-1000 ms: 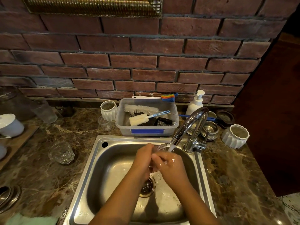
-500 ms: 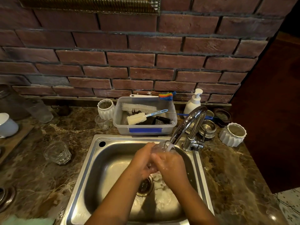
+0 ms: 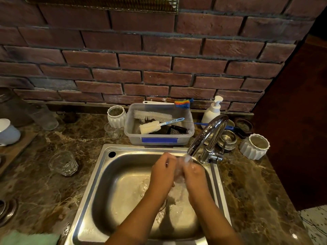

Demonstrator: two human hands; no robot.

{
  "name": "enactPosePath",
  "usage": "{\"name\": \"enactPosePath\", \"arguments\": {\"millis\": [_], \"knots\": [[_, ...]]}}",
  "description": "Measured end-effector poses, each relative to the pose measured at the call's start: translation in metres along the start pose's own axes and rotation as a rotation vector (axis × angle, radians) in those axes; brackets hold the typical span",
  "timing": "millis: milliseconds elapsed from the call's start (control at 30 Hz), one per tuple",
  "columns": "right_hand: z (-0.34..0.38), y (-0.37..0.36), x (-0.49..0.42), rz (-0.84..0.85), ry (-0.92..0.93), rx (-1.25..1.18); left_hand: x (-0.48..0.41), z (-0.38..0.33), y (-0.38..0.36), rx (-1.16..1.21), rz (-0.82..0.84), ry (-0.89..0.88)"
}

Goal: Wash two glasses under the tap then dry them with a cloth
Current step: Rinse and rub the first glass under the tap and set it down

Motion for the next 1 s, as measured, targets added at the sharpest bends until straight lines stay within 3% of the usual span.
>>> {"name": "enactPosePath", "arguments": {"millis": [67,100,167,200,233,300,400,433,500,567,633,700,733,867,1000], "knots": [[-0.001,0.001,0.004,-0.055,0.35,0.376,0.0,-0.005,0.0,0.361,0.006,0.468],[-0.003,0.004,0.005,-0.076,0.52,0.495,0.001,-0.005,0.004,0.495,0.069,0.583],[-0.004,0.009,0.006,-0.068,0.749,0.725,0.002,-0.009,0.016,0.669,0.145,0.688],[-0.003,0.01,0.007,-0.052,0.779,0.762,0.002,-0.01,0.019,0.684,0.148,0.692],[-0.003,0.009,0.008,-0.042,0.751,0.717,0.001,-0.009,0.018,0.626,0.127,0.653],[0.001,0.001,0.016,-0.015,0.512,0.309,0.002,-0.011,0.013,0.358,0.033,0.412],[-0.004,-0.007,0.014,0.14,-0.14,-0.541,0.005,-0.009,0.01,-0.339,0.059,-0.311],[-0.006,-0.005,0.011,0.212,-0.265,-0.701,0.006,-0.007,0.011,-0.494,0.104,-0.468],[-0.008,0.0,0.009,0.275,-0.297,-0.755,0.006,-0.005,0.015,-0.528,0.165,-0.537],[-0.012,-0.001,0.004,0.166,-0.138,-0.526,0.006,-0.011,0.014,-0.348,0.118,-0.393],[-0.011,-0.001,0.003,-0.003,0.134,-0.075,0.002,-0.017,0.009,-0.067,0.056,-0.041],[-0.006,0.001,0.005,-0.008,0.327,0.178,-0.002,-0.019,0.01,0.122,0.098,0.353],[-0.002,0.005,0.007,0.026,0.385,0.22,-0.002,-0.018,0.014,0.182,0.175,0.461],[0.014,0.019,0.011,0.246,0.486,0.307,0.003,-0.01,0.032,0.362,0.456,0.593],[0.024,0.017,0.0,0.203,0.44,0.248,0.015,0.003,0.027,0.652,0.575,0.575]]}}
Point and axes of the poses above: each hand's wrist, its own x-axis away from the middle knuckle, its own y-axis out of the back of the hand, z = x × y, the point moved 1 cm from there along -x, towards the middle knuckle, and after that the axes turned 10 degrees about -y, right-handed, at the moved point
